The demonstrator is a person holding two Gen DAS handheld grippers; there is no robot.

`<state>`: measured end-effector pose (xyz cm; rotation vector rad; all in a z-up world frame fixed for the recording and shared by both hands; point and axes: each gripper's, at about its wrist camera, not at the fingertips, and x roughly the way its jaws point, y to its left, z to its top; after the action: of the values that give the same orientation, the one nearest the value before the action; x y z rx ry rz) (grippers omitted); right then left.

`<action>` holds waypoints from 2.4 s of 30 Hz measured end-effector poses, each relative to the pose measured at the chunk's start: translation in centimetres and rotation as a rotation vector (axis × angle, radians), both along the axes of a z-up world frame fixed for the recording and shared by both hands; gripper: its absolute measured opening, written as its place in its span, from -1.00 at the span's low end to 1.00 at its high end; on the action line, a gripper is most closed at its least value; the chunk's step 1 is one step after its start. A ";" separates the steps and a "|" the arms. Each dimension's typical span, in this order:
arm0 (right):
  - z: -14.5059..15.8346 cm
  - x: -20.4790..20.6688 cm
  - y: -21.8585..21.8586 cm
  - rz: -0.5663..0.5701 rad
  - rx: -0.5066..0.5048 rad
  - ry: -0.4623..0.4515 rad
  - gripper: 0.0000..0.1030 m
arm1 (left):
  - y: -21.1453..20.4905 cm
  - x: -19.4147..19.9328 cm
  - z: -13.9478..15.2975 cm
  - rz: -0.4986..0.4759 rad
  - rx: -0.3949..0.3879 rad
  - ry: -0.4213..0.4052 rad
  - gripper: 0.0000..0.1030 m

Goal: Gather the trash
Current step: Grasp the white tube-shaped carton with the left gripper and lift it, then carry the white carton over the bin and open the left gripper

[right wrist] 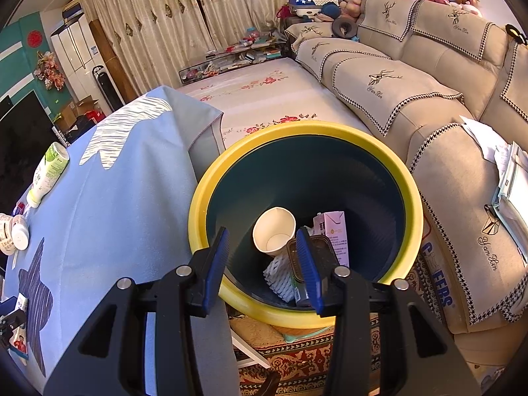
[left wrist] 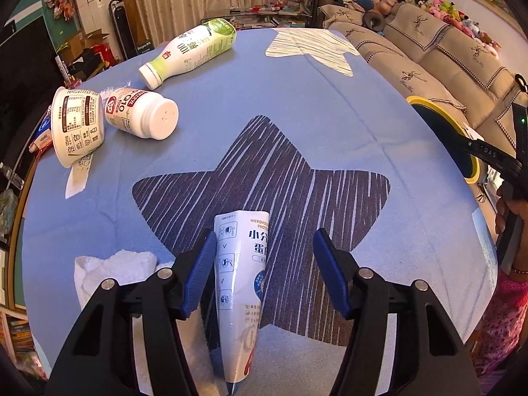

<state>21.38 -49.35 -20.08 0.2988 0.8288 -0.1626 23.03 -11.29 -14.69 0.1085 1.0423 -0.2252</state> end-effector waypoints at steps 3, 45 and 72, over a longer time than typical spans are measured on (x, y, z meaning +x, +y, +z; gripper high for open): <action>0.0 0.0 0.0 0.000 0.000 0.000 -0.22 | 0.1 0.2 -0.1 0.023 0.032 -0.009 0.18; 1.2 -8.2 -5.6 -0.131 0.015 -0.070 -0.22 | -17.5 1.8 8.5 -0.349 -0.118 -0.185 -0.68; -2.1 -11.0 -12.3 -0.263 0.062 -0.005 -0.20 | -41.5 13.4 2.4 -0.507 -0.075 -0.106 -0.55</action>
<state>10.38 -61.63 -22.16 0.4664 0.7883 -0.3826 36.46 -52.84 -12.31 0.3141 0.8853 -0.7098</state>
